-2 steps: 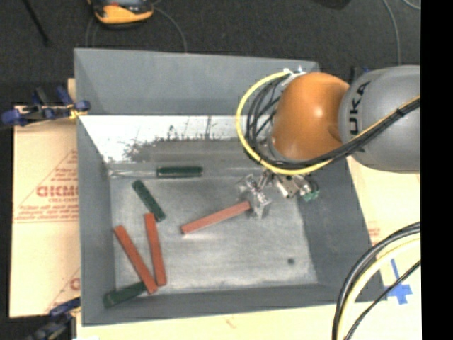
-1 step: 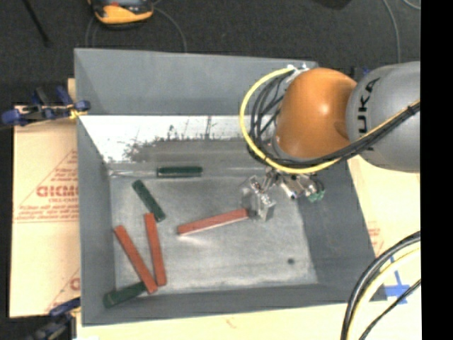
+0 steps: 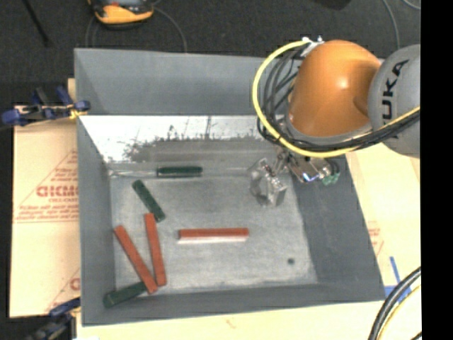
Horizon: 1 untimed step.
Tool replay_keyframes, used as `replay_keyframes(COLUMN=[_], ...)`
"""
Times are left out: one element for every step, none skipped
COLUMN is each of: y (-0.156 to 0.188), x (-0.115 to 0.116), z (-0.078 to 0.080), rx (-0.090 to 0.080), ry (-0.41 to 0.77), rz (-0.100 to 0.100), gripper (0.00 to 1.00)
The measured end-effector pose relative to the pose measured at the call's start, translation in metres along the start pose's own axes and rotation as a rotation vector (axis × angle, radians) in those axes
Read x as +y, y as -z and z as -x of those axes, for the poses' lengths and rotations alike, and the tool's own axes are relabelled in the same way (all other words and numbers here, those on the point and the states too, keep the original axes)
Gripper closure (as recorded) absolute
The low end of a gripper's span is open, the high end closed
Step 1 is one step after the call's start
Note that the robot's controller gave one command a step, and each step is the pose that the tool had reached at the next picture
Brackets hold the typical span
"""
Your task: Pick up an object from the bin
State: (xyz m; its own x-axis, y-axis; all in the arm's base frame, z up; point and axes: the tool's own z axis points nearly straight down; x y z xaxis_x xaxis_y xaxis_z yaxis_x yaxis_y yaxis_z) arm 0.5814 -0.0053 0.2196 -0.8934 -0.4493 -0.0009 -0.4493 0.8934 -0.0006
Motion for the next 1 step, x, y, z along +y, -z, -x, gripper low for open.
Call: replay_keyframes(y=[0.0988], x=[0.0225], z=[-0.0066], rx=[-0.01], ry=[-0.061], rz=[-0.004], gripper=[0.0])
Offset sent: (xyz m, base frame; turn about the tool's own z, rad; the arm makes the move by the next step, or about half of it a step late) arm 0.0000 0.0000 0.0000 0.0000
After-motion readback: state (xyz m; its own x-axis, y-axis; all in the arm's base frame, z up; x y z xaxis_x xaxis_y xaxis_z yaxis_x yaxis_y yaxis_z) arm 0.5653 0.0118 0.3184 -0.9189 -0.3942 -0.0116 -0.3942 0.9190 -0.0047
